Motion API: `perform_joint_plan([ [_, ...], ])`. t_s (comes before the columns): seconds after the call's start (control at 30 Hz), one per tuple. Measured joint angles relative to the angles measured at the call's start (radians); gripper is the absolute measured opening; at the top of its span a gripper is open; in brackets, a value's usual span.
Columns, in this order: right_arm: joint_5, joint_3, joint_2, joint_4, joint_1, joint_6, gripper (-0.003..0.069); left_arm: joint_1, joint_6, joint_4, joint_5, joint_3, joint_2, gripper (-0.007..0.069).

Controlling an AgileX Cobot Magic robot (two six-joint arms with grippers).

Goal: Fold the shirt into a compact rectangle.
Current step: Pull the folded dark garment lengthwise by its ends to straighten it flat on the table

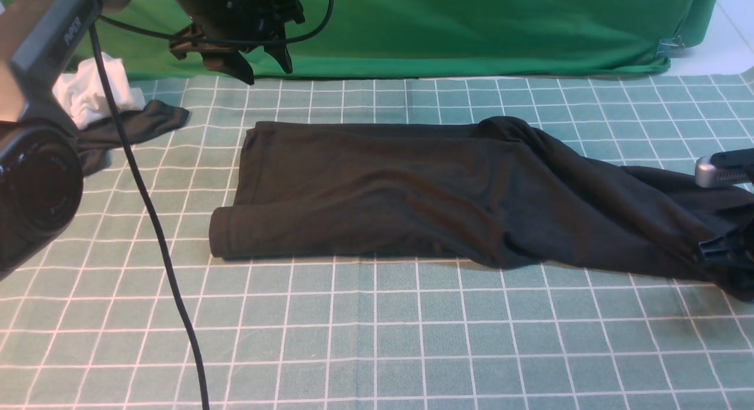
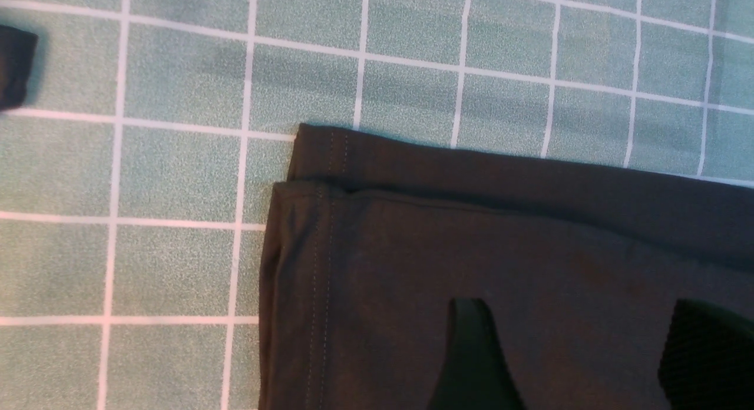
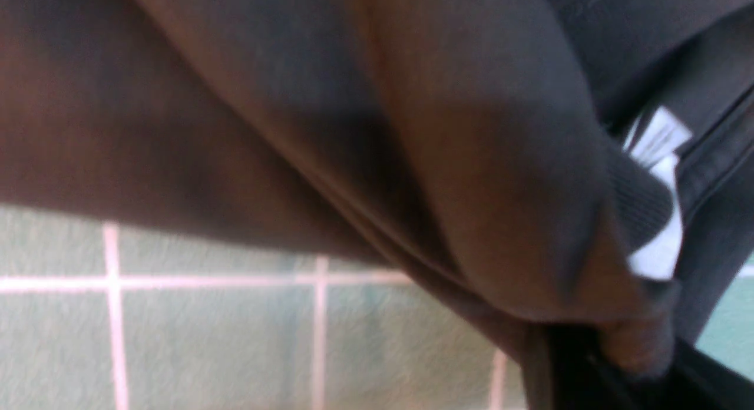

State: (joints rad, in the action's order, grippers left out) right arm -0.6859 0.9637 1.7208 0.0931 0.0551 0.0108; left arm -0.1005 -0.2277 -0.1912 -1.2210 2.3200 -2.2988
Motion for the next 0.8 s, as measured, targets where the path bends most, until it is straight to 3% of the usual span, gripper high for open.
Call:
perform_joint_plan([
  [0.23,-0.001,0.118,0.0,-0.001,0.127,0.001,0.003,0.0,0.0,0.0,0.0,0.0,-0.007,0.0391],
  [0.47,0.118,0.174,0.043,-0.003,0.177,0.005,0.0045,0.0,0.0,-0.004,0.0,0.0,-0.018,0.0391],
  [0.63,0.193,0.178,0.111,0.061,0.177,-0.019,0.0157,0.0,0.0,-0.014,0.0,0.0,-0.018,0.0391],
  [0.67,0.201,0.184,0.127,0.108,0.177,-0.048,0.0216,0.0,0.0,-0.015,0.0,0.0,-0.018,0.0391],
  [0.8,0.205,0.243,0.147,0.281,0.195,-0.195,0.0323,0.0,0.019,-0.034,0.0,0.0,-0.015,0.0391],
])
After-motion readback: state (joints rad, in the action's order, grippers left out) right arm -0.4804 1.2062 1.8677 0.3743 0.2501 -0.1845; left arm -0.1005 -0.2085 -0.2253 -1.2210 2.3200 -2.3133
